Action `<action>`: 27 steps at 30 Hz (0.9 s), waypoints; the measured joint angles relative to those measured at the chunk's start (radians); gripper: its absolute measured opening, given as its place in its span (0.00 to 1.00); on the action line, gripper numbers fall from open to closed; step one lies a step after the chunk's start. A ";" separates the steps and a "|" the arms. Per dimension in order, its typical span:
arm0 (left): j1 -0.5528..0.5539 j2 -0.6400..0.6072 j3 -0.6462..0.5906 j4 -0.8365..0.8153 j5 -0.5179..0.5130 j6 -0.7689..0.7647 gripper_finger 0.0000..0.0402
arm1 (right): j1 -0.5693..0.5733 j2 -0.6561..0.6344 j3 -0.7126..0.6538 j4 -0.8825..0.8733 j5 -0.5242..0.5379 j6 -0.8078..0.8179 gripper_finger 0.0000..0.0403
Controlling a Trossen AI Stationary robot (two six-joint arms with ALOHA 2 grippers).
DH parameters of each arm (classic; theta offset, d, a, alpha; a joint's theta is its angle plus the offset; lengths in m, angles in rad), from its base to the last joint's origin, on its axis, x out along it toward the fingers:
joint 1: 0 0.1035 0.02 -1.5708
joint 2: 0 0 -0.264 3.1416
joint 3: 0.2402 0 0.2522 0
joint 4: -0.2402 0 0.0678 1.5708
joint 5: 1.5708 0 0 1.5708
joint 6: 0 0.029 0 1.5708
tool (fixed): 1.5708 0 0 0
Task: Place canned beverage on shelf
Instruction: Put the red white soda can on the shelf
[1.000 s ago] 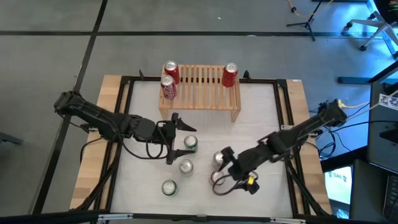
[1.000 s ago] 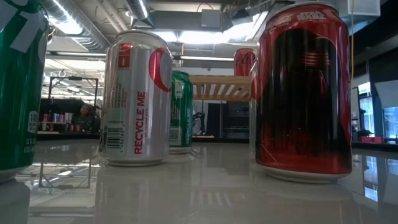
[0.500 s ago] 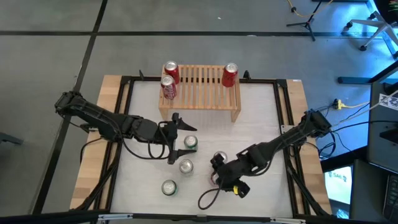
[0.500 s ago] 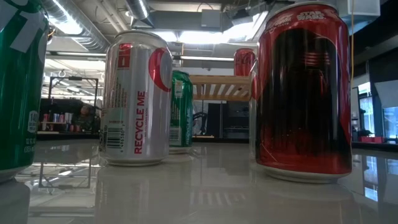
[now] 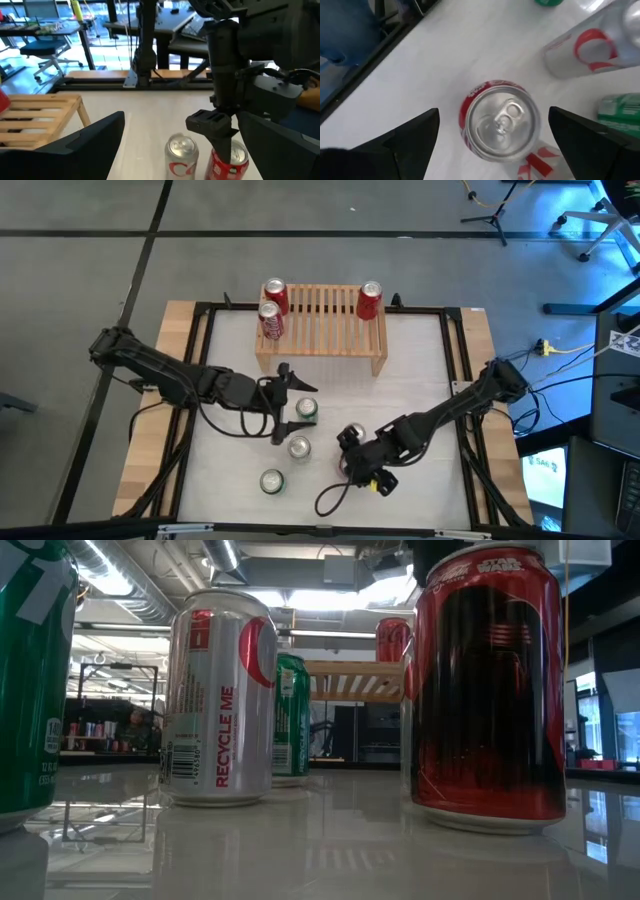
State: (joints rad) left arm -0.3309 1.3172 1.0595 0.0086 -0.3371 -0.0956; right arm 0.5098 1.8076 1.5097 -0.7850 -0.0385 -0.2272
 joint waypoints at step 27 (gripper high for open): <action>-0.096 0.034 -0.364 0.352 -0.150 -0.147 0.95 | -0.008 0.039 0.002 -0.004 0.001 0.138 0.64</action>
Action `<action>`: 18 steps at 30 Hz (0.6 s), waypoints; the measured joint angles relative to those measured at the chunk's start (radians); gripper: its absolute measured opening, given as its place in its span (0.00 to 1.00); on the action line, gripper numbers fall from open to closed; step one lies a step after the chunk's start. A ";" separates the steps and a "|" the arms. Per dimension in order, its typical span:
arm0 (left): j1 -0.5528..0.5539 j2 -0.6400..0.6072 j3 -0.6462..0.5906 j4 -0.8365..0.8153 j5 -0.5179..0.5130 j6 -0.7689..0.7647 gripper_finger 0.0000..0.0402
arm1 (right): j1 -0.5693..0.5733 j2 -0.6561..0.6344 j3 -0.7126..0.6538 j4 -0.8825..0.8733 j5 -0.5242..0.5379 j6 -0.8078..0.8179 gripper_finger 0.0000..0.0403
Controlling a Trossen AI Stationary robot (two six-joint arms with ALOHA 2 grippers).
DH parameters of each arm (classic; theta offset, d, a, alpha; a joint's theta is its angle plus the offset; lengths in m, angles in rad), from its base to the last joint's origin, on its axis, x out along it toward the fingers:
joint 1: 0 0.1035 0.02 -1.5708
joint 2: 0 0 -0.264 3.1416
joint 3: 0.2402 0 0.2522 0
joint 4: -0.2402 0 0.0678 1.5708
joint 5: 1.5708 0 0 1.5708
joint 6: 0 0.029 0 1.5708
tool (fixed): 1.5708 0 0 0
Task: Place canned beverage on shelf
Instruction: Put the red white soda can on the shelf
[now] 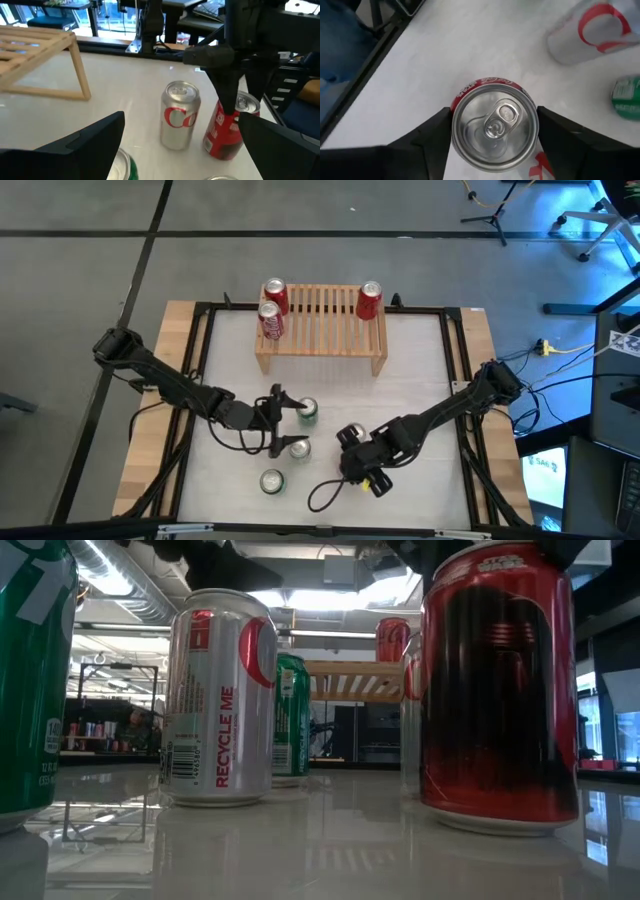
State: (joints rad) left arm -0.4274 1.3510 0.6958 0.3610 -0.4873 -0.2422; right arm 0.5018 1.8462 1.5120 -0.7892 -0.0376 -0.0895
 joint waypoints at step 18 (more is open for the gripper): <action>0.000 0.000 -0.005 0.005 0.002 -0.002 0.95 | -0.013 0.002 -0.002 0.036 0.016 0.445 0.64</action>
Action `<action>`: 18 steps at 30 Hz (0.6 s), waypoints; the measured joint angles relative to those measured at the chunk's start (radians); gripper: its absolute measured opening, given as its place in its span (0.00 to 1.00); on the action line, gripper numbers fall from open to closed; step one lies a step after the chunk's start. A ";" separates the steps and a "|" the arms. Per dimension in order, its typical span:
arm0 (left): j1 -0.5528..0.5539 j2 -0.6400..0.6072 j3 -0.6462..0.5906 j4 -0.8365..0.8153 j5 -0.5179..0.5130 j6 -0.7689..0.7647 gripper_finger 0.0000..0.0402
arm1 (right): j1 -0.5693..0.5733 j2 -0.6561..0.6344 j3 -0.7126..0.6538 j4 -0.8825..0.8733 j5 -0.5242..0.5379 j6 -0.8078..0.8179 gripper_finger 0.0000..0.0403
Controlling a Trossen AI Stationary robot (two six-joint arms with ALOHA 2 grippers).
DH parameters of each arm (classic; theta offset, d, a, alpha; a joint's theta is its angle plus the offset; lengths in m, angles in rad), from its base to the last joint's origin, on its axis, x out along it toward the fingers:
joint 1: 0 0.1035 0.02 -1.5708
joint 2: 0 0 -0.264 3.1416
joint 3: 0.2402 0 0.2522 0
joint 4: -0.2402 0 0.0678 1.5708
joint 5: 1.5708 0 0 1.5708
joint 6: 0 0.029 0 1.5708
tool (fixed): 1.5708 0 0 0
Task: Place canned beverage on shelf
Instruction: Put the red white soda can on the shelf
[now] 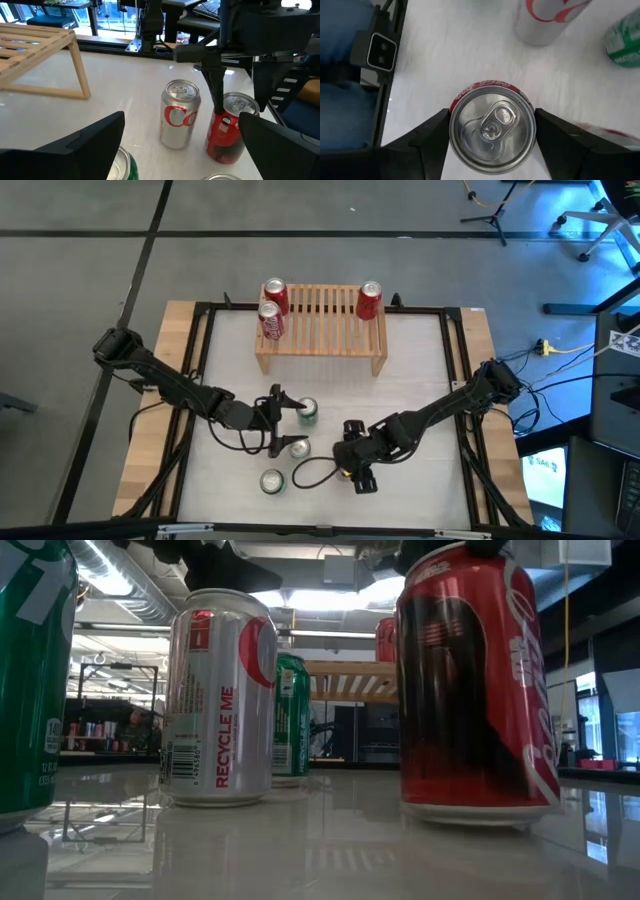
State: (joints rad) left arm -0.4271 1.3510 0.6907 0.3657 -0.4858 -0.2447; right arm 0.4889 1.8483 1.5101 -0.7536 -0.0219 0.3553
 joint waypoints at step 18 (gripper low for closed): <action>0.000 0.000 0.000 0.012 0.000 0.000 0.95 | 0.002 0.002 -0.003 0.048 -0.022 0.004 0.65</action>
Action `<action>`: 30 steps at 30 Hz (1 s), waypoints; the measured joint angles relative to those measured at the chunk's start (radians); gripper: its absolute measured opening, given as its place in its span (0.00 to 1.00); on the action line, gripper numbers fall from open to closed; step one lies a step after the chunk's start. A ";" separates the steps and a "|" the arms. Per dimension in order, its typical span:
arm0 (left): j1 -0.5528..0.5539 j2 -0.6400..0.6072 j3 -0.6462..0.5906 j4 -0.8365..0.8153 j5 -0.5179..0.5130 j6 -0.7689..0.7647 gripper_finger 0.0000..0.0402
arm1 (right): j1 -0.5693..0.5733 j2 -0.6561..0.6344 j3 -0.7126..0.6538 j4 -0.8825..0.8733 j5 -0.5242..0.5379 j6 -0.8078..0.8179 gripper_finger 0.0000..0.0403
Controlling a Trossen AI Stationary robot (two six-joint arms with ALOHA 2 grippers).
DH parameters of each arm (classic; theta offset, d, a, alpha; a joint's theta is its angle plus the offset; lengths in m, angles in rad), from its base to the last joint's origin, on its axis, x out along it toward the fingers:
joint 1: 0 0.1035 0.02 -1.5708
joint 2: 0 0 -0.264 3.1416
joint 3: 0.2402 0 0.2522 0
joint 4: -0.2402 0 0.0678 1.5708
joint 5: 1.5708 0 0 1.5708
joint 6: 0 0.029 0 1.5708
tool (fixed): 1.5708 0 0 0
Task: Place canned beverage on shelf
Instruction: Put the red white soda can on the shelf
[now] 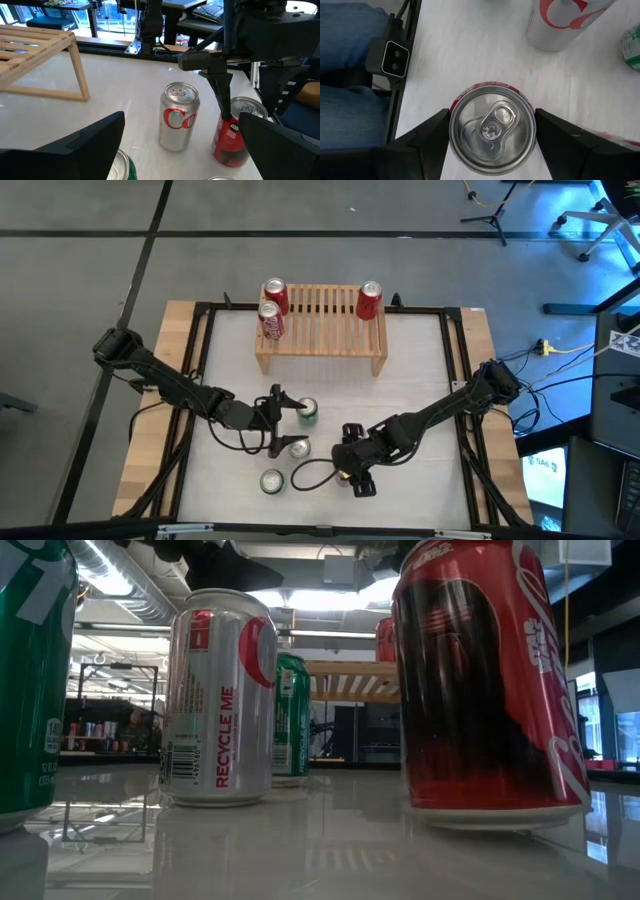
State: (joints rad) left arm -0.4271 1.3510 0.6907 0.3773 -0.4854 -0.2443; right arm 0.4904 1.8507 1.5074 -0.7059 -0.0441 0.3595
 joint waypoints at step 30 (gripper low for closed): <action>0.000 0.000 0.000 0.000 0.000 0.011 0.95 | 0.000 0.000 0.000 -0.002 0.006 -0.042 0.74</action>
State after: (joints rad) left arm -0.4268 1.3510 0.6907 0.3771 -0.4854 -0.2333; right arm 0.4904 1.8504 1.5078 -0.7075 -0.0379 0.3171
